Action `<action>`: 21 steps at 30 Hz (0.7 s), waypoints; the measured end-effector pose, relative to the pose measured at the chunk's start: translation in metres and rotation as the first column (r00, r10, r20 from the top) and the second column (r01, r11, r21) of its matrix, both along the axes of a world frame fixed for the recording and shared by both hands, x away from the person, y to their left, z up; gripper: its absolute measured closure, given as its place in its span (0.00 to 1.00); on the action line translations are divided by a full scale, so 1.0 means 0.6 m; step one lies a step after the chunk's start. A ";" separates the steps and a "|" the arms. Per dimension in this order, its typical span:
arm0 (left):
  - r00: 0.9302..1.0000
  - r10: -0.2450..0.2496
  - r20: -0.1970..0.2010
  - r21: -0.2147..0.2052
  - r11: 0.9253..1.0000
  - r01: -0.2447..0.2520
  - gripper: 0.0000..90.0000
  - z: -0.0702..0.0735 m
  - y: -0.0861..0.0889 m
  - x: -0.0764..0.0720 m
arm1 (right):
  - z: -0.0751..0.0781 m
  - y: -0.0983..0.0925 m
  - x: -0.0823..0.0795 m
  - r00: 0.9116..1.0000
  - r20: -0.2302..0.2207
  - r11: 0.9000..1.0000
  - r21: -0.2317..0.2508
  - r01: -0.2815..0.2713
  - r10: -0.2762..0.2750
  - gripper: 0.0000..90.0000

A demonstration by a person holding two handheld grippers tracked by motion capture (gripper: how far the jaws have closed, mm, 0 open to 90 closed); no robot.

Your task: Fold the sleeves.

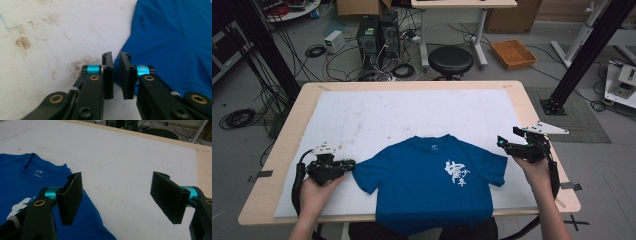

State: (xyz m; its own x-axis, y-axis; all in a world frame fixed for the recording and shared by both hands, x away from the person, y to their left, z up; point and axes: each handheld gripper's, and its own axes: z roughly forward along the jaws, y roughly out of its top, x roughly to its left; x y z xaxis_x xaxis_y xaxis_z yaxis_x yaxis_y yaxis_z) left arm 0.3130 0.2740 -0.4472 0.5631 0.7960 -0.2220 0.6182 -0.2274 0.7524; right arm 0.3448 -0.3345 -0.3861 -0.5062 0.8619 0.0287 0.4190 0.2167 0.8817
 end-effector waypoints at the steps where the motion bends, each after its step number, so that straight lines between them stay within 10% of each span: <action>1: 1.000 0.001 -0.001 -0.007 1.000 -0.001 0.98 0.002 0.000 0.000 | 0.000 0.000 0.000 1.000 0.001 1.000 0.001 0.001 -0.001 0.29; 9: 1.000 -0.022 -0.008 -0.138 0.990 0.020 0.98 0.048 -0.024 -0.001 | 0.007 -0.002 -0.004 1.000 0.014 1.000 0.009 0.005 -0.005 0.29; 17: 0.997 -0.075 -0.025 -0.287 0.956 0.065 0.98 0.099 -0.126 0.008 | 0.008 -0.005 -0.004 1.000 0.016 1.000 0.015 0.007 -0.007 0.29; 21: 0.995 -0.094 -0.035 -0.284 0.956 0.080 0.98 0.096 -0.167 0.018 | 0.008 -0.006 -0.004 1.000 0.016 1.000 0.014 0.009 -0.010 0.29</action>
